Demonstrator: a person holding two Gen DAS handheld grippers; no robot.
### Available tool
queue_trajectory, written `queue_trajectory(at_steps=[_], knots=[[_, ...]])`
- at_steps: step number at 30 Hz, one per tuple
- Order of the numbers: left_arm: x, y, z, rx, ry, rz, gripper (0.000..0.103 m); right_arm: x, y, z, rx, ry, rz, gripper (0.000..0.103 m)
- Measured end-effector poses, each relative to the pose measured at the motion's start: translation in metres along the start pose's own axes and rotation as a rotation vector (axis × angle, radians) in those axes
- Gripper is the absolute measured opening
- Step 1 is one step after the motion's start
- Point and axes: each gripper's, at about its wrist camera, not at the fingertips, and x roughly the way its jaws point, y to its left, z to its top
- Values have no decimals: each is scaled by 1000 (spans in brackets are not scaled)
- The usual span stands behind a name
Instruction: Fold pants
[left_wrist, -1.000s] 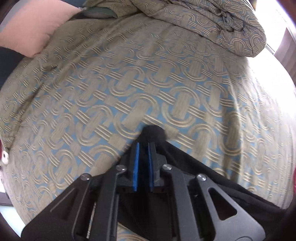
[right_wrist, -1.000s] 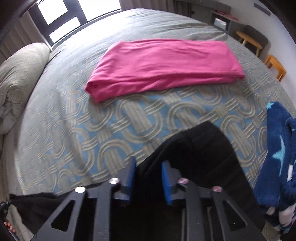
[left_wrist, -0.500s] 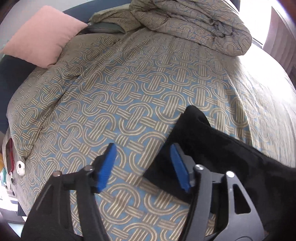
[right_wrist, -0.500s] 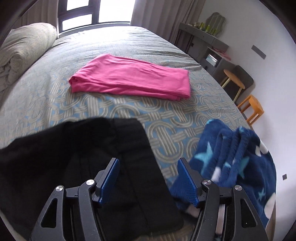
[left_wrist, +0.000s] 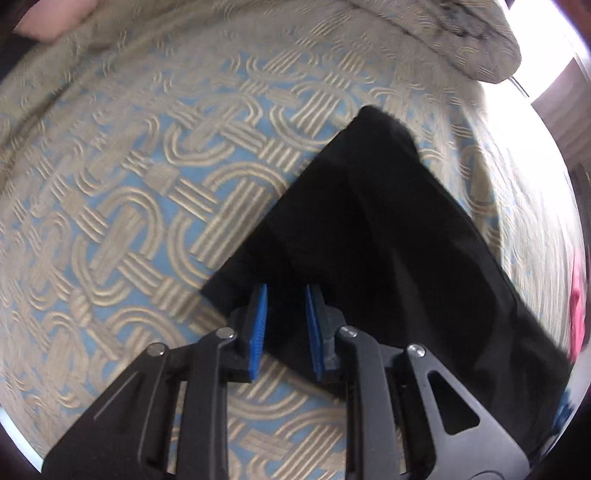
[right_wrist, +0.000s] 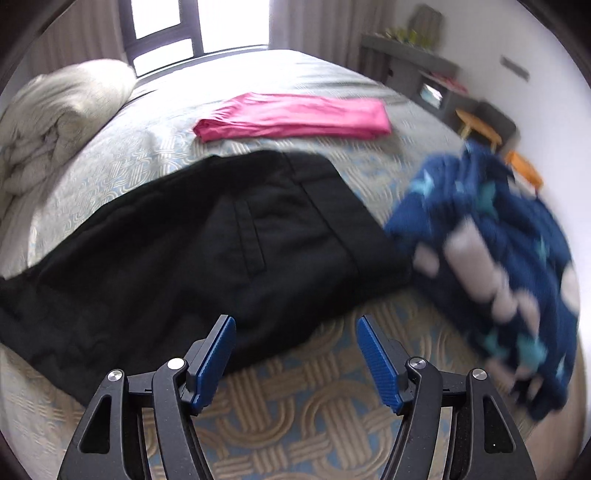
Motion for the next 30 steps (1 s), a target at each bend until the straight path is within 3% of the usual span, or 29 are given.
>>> queue_trajectory(at_steps=[2, 4, 6, 8, 10, 12, 15, 18, 21, 22, 26, 28, 30], knots=[[2, 1, 4, -72, -15, -70, 31, -2, -8, -5, 55, 15, 27, 70], [2, 3, 7, -146, -16, -153, 49, -4, -15, -8, 87, 19, 29, 70], [3, 4, 9, -188, -23, -194, 49, -4, -17, -9, 100, 20, 13, 70], [3, 0, 11, -165, -42, -193, 5, -3, -17, -8, 104, 24, 13, 70], [-3, -8, 11, -123, -70, -162, 1, 0, -14, -6, 109, 29, 14, 70], [-34, -17, 10, -68, -169, -172, 2, 0, -11, -3, 116, 25, 24, 70], [-84, -21, 10, -26, -307, -103, 2, -4, -3, 1, 104, 0, 41, 70], [-106, -8, 14, -37, -331, -91, 11, -6, 4, 4, 81, -15, 35, 70], [-110, 7, 12, -22, -389, 76, 13, -3, 8, 2, 74, -11, 49, 70], [-106, 12, 9, -17, -383, 90, 13, -1, 9, 0, 72, -8, 57, 70], [-80, 34, -8, -15, -248, 33, 23, 8, 12, -4, 69, 20, 64, 70], [-67, 36, -18, -10, -202, 14, 44, 12, 12, -3, 77, 30, 64, 70], [-53, 36, -21, -23, -156, -27, 55, 12, 10, -2, 89, 29, 70, 70]])
